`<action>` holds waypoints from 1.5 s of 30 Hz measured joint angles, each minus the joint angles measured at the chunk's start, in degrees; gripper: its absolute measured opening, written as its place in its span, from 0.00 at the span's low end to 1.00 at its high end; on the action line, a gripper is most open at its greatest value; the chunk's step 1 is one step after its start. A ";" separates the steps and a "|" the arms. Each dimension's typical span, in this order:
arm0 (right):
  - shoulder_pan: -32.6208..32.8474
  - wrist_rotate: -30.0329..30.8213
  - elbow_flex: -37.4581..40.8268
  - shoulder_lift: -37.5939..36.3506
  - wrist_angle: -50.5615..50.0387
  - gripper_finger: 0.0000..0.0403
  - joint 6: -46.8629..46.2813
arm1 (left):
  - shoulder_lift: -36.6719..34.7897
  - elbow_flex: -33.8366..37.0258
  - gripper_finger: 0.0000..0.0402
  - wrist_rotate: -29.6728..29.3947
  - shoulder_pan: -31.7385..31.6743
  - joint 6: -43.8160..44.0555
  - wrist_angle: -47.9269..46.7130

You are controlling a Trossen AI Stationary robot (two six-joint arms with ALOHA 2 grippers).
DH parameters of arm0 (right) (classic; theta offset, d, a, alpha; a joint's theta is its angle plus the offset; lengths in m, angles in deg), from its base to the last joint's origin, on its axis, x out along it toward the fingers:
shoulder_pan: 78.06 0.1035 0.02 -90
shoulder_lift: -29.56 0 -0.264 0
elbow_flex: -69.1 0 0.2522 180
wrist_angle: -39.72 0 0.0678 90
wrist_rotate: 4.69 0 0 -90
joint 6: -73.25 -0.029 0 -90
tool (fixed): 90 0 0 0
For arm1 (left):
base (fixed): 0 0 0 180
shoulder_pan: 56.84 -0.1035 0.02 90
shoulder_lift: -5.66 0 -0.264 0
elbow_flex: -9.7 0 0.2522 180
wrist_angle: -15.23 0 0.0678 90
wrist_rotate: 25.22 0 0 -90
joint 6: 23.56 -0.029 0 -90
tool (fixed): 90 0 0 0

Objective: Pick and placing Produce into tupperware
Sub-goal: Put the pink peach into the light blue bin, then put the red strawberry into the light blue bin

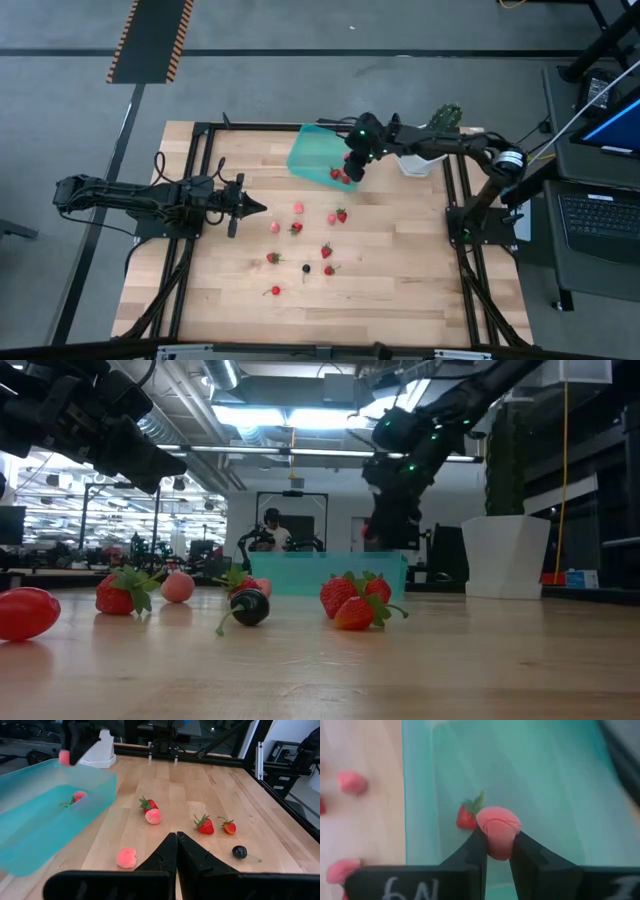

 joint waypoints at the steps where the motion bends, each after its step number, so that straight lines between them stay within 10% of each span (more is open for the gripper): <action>1: -0.05 -0.14 -1.03 1.22 -0.98 0.15 0.71 | 0.00 0.00 0.00 0.00 0.00 0.00 0.00; 26: -1.36 -0.64 -7.22 9.52 -8.37 0.15 2.60 | 0.00 0.00 0.00 0.02 0.00 0.00 -0.13; 34: -1.32 -0.63 -7.22 9.52 -8.33 0.42 0.49 | 0.00 0.00 0.00 0.02 0.00 0.00 -0.17; 45: -1.32 -0.56 -7.22 9.52 -8.23 0.38 -0.39 | 0.00 0.00 0.00 0.02 0.00 0.01 -0.20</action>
